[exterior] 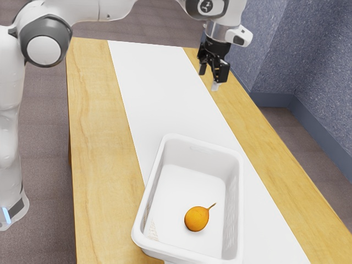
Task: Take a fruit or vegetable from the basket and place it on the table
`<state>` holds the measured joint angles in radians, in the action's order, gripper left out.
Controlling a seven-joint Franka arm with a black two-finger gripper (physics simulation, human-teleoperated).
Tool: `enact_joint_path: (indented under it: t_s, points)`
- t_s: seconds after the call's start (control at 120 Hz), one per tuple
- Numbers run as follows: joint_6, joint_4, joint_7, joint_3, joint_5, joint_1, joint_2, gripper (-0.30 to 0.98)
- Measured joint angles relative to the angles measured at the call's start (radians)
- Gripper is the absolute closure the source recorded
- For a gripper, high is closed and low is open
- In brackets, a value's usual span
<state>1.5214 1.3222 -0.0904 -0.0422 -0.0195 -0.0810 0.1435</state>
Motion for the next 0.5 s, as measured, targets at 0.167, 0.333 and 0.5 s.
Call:
enact_joint_path:
  t_s: [0.167, 0.333, 0.5]
  points:
    - [0.006, 0.000, -0.009, -0.004, 0.003, 0.001, 0.002, 0.00]
    - [-0.013, 0.007, -0.002, -0.067, 0.021, 0.012, 0.002, 0.00]
    - [0.013, 0.087, 0.018, -0.191, 0.015, 0.024, -0.030, 0.00]
